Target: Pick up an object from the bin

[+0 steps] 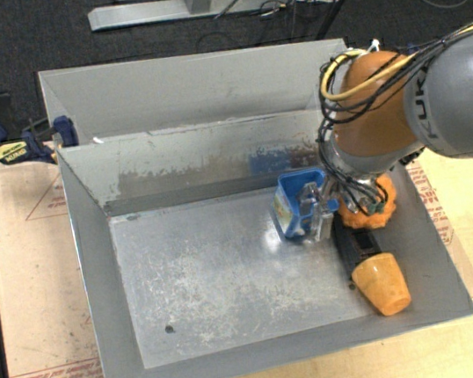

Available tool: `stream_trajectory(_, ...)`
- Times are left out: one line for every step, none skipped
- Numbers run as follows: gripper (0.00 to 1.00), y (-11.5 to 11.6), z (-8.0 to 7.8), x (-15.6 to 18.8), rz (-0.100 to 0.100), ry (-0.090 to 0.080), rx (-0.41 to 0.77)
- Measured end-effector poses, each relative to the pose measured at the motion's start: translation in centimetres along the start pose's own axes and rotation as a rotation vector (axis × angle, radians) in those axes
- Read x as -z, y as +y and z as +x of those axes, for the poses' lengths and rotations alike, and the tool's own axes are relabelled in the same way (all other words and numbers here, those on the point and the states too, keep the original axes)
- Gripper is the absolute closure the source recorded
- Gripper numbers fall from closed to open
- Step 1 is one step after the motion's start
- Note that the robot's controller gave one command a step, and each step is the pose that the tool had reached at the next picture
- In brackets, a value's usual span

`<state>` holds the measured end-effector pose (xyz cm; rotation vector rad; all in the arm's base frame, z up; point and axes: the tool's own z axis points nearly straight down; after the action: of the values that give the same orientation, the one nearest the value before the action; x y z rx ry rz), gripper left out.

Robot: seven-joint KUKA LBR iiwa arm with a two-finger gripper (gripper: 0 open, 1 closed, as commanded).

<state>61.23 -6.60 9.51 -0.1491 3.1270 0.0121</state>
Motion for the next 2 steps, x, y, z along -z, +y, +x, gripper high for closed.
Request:
stream_trajectory(1.00,0.1,0.1,1.1,-0.001,0.003,0.001)
stream_trajectory(1.00,0.1,0.1,3.2,-0.002,0.004,0.000)
